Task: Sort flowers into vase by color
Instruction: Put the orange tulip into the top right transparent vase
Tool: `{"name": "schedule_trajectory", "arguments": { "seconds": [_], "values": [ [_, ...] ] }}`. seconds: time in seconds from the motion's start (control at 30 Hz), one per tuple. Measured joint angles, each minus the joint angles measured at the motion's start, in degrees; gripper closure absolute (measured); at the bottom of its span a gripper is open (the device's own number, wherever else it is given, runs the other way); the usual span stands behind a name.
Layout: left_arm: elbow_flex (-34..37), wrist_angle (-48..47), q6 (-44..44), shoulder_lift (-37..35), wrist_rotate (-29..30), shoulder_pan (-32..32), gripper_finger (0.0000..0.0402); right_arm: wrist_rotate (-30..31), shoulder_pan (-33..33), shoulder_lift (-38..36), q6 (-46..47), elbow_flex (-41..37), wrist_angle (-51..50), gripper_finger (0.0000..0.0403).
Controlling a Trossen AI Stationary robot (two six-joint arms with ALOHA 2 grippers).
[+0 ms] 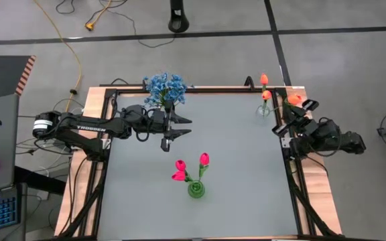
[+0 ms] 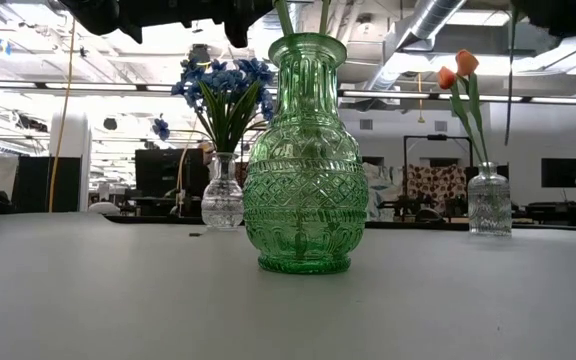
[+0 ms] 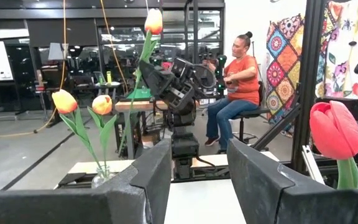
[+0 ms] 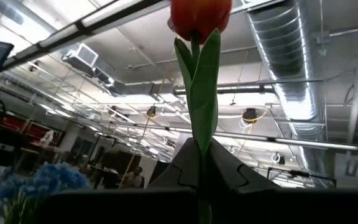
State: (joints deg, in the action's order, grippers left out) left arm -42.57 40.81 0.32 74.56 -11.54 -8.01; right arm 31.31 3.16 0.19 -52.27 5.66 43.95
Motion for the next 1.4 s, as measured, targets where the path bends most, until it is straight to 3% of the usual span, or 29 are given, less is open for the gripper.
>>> {"name": "schedule_trajectory", "arguments": {
  "seconds": [0.23,0.53,1.4],
  "values": [
    [0.0,-0.21,-0.07,0.01,0.23,0.0,0.0258,-0.37,-5.37,0.0,4.44,-0.82,-0.09,0.0368],
    [0.0,-0.21,-0.09,0.01,0.23,0.0,0.0258,-5.87,-12.0,0.28,11.23,-0.82,-0.81,0.0368],
    [0.0,-0.25,-0.09,0.01,1.91,0.0,0.0259,-14.27,-26.45,3.58,18.68,-0.84,-4.49,0.0367]
  ]
}}
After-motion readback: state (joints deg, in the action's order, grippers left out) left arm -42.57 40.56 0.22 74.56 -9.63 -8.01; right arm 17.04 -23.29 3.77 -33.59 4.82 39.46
